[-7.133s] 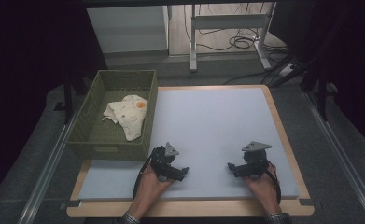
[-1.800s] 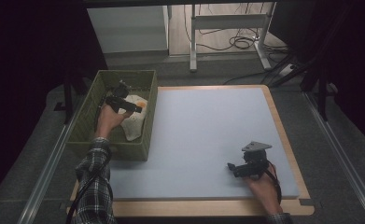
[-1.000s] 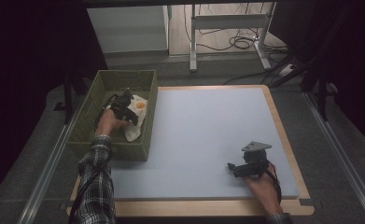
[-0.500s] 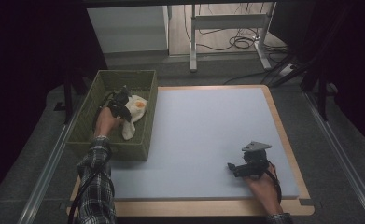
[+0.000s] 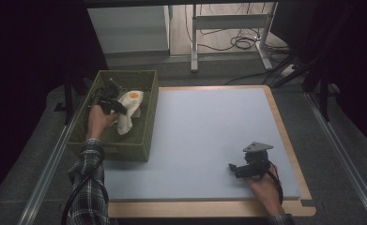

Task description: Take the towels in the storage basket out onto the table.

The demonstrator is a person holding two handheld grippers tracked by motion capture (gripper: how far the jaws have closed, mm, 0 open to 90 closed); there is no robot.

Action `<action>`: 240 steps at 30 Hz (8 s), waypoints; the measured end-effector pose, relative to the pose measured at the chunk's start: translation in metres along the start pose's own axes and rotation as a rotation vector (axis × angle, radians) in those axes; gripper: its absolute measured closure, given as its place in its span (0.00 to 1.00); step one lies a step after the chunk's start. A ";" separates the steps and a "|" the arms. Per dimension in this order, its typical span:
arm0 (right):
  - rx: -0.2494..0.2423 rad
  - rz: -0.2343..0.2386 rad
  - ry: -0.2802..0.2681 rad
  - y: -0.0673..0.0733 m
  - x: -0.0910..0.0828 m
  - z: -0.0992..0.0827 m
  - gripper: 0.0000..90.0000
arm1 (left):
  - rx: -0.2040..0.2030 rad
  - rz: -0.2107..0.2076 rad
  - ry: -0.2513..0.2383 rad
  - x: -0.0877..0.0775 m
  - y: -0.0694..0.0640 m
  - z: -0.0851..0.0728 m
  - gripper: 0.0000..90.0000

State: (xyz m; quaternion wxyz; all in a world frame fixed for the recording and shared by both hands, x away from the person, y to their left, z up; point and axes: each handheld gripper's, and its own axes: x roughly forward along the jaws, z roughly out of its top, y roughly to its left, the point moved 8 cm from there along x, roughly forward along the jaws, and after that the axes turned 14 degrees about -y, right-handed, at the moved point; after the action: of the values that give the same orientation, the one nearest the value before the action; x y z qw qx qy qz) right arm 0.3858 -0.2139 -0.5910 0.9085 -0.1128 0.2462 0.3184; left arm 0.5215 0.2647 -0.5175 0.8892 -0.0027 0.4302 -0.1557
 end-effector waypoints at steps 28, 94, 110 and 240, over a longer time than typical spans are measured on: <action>0.002 -0.001 0.001 0.000 0.000 0.000 0.02 | 0.053 -0.033 -0.114 -0.100 -0.024 0.028 0.88; 0.006 0.002 0.005 0.001 -0.001 0.000 0.02 | 0.350 -0.306 -0.067 -0.058 -0.233 0.059 0.87; 0.001 0.000 0.000 0.000 0.000 0.000 0.02 | 0.362 -0.331 -0.004 0.013 -0.252 0.024 0.85; 0.010 0.097 -0.037 -0.063 -0.052 0.018 0.91 | 0.224 -0.229 -0.183 0.052 -0.246 -0.034 0.50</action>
State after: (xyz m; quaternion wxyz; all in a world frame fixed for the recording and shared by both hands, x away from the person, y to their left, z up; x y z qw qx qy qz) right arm 0.3972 -0.2833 -0.5451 0.8968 -0.0905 0.2362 0.3631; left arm 0.4583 0.0209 -0.5446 0.8959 0.0331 0.3243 -0.3019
